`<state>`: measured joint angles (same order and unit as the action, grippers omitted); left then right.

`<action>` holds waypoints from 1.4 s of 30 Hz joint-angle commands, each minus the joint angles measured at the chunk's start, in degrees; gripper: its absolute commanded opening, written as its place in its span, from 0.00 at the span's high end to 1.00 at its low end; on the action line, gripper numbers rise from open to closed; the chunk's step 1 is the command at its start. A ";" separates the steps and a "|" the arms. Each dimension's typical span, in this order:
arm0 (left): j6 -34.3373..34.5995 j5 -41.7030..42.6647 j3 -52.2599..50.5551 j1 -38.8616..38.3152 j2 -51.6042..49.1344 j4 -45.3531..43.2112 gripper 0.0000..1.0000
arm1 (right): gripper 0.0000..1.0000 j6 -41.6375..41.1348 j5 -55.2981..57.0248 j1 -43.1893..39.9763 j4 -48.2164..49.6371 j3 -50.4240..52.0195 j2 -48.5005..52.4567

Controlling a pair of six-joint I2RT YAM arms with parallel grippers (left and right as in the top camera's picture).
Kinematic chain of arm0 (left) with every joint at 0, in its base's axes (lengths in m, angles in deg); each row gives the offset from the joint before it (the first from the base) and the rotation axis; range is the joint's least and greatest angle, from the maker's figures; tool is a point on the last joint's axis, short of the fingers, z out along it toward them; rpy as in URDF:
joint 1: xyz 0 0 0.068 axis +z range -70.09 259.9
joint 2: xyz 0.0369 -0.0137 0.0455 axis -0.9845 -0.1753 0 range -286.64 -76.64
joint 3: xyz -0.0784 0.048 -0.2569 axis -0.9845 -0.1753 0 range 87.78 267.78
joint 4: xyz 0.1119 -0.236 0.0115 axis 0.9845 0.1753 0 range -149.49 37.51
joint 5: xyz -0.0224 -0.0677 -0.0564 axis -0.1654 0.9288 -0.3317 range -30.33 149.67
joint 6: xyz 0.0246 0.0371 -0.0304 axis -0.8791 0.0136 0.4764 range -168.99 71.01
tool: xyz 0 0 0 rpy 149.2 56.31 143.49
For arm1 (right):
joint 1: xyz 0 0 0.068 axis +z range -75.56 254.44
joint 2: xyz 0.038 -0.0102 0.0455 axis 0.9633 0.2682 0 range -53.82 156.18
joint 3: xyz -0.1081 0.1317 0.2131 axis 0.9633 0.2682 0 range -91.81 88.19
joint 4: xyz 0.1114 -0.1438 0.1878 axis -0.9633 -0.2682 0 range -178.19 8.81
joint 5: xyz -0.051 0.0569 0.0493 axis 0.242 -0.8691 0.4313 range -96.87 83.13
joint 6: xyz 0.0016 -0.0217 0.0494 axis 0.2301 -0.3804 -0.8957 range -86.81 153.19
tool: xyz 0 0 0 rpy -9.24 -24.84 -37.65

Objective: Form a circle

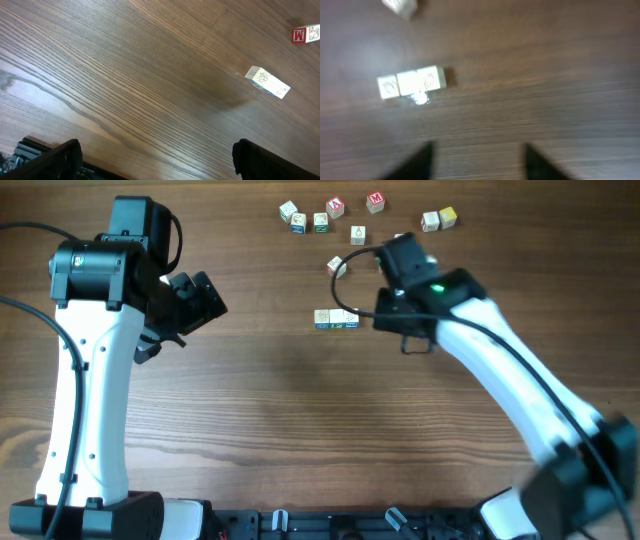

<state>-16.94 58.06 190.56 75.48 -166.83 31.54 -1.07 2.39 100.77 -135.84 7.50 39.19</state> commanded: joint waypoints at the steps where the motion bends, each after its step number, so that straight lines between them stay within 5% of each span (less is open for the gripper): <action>1: 0.33 -0.59 -0.15 0.04 0.42 -0.15 0.00 | 0.01 -0.42 7.32 -0.33 -1.66 0.04 -8.81; 8: 0.33 -0.59 -0.15 0.04 0.42 -0.15 0.00 | 0.00 0.85 2.36 -0.33 -11.52 0.07 -19.41; 15: 0.33 -0.59 -0.15 0.04 0.42 -0.15 0.00 | 0.01 -1.95 18.99 -0.33 -13.49 0.07 -24.11; 27: 0.33 -0.59 -0.15 0.04 0.42 -0.15 0.00 | 0.00 -1.36 28.26 -3.89 -9.07 0.74 -38.21; 35: 0.33 -0.57 -0.15 0.04 0.42 -0.15 0.00 | 0.00 24.06 9.42 -14.05 13.66 12.07 -50.18; 42: 0.33 -0.59 -0.15 0.04 0.42 -0.15 0.00 | 0.00 25.51 1.01 -19.10 35.74 34.82 -65.90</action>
<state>-16.94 58.06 190.56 75.48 -166.83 31.54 21.16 10.15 83.22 -104.80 34.58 -21.36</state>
